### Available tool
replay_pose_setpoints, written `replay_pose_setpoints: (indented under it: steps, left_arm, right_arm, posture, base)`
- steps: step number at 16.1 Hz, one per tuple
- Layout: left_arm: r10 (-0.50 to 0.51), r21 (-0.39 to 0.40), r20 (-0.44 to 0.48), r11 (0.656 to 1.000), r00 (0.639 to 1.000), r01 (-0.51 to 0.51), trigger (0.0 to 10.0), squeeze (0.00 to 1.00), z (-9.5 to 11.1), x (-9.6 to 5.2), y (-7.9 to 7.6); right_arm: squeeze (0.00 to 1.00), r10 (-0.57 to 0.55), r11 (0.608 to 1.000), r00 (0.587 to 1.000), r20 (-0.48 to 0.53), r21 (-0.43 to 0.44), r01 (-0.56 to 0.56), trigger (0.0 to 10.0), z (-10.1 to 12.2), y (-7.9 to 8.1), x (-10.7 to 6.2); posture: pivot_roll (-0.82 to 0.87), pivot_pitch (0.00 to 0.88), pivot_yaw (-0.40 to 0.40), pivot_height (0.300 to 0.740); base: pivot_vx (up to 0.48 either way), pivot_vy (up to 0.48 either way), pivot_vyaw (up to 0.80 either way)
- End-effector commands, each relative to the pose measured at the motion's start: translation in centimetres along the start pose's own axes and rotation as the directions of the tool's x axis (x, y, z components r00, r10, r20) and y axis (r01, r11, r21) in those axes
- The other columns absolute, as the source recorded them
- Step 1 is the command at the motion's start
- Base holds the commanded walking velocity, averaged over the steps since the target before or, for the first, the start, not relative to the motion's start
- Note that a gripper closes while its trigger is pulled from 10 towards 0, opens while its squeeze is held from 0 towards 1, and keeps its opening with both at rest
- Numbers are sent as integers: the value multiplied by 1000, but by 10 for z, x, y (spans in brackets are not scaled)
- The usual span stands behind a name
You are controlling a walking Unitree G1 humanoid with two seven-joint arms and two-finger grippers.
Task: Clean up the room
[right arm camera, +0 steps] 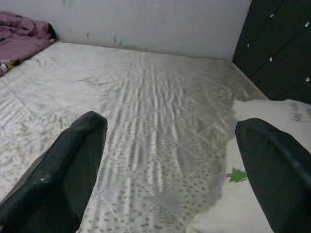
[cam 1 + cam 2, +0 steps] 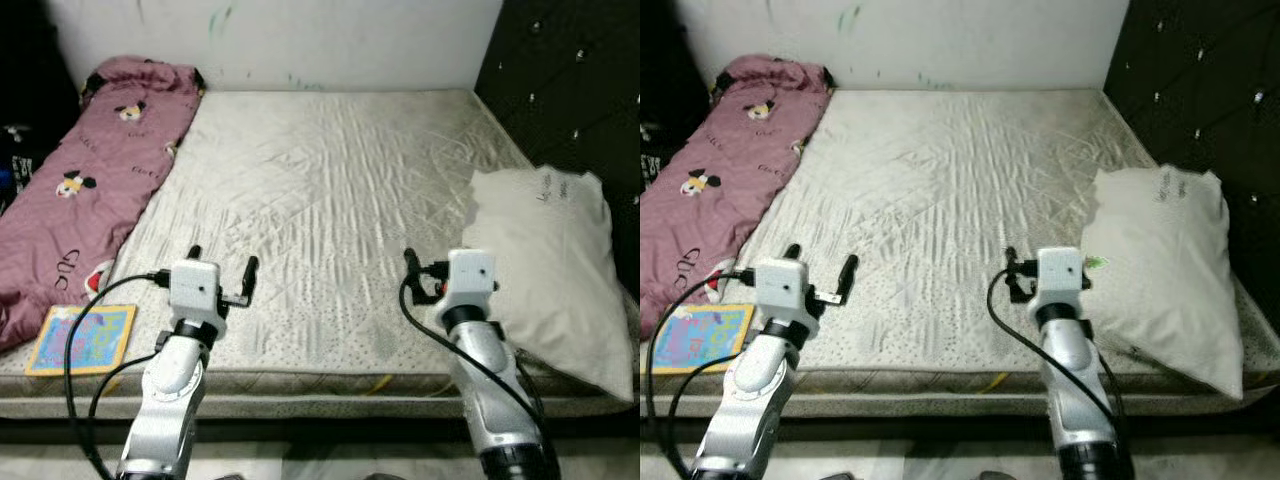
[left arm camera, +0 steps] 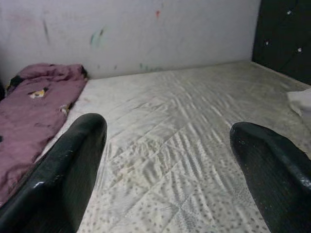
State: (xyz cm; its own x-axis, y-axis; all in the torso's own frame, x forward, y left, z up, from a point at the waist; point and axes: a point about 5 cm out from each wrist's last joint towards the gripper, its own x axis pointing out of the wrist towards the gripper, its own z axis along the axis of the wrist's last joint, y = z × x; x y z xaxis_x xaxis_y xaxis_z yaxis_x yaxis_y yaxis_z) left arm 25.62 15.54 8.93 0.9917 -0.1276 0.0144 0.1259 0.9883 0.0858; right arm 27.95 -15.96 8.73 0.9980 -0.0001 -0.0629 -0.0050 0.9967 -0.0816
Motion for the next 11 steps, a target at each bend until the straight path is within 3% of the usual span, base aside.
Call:
replay_pose_setpoints:
  steps: [1, 9, 11]
  left_arm:
    - [3, 3, 1, 1000, 1000, -3, 10000, 0, 1, 0, 2]
    - [1, 4, 6, 1000, 1000, -1, 10000, 0, 1, 2, 0]
    - [-2, -17, 10, 1000, 1000, 2, 10000, 0, 2, 2, 0]
  right_arm:
    - [0, 16, 1000, 1000, 5, -1, -16, 10000, 1, 4, 1]
    - [0, 29, 999, 1000, 7, -18, -29, 10000, 0, 5, 3]
    - [0, 30, 999, 1000, 7, -20, -30, 10000, 0, 5, 4]
  posture:
    - [7, 0, 10, 740]
    - [5, 0, 3, 740]
    - [6, 0, 1, 740]
  base:
    - [0, -439, 0]
    - [0, -393, 0]
    - [0, -122, 0]
